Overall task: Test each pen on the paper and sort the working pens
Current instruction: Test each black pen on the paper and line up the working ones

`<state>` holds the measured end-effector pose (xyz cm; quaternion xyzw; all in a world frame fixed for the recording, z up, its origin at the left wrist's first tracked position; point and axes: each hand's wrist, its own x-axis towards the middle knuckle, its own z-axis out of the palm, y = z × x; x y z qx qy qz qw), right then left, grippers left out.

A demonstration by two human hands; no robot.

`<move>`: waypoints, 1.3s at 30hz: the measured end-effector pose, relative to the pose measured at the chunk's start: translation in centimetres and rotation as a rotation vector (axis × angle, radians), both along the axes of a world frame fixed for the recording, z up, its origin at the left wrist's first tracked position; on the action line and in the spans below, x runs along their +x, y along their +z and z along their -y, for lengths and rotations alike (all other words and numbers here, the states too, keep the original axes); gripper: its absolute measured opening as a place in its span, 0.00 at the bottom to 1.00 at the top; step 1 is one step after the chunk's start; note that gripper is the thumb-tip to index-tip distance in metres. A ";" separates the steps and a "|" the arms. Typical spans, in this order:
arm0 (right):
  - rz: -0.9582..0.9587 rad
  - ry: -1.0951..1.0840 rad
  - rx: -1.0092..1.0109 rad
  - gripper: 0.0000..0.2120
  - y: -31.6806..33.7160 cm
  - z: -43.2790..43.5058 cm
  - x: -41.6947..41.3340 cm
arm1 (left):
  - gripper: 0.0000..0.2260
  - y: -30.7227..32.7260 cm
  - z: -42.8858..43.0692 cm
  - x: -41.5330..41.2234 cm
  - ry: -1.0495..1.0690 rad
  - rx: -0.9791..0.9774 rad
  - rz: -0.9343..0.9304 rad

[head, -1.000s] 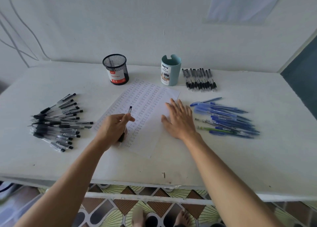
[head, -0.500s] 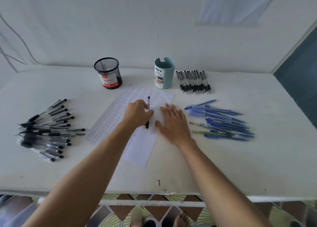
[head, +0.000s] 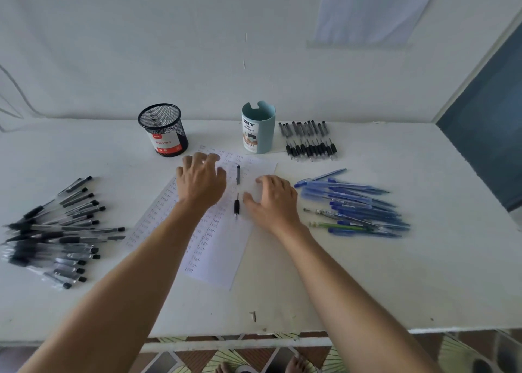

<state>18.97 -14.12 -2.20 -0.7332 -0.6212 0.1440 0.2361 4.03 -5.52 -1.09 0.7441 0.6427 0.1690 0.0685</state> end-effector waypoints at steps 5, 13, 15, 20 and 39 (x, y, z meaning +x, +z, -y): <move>0.153 -0.007 -0.033 0.29 0.8 -1.5 -1.5 | 0.23 -2.3 -0.1 -1.0 -0.121 -0.142 -0.100; 0.066 -0.017 -0.161 0.15 2.0 -2.8 -1.3 | 0.23 -2.5 -0.5 -1.2 -0.101 -0.130 -0.066; 0.013 -0.039 -0.183 0.12 2.3 -2.9 -0.6 | 0.23 -2.5 -0.5 -1.2 -0.100 -0.123 -0.064; -0.143 -0.123 -0.033 0.07 3.0 -3.3 3.0 | 0.23 -2.6 -0.4 -1.2 -0.093 -0.118 -0.055; -0.113 -0.675 0.071 0.11 2.3 -9.7 17.6 | 0.21 -2.5 -0.6 -0.9 -0.083 -0.088 -0.055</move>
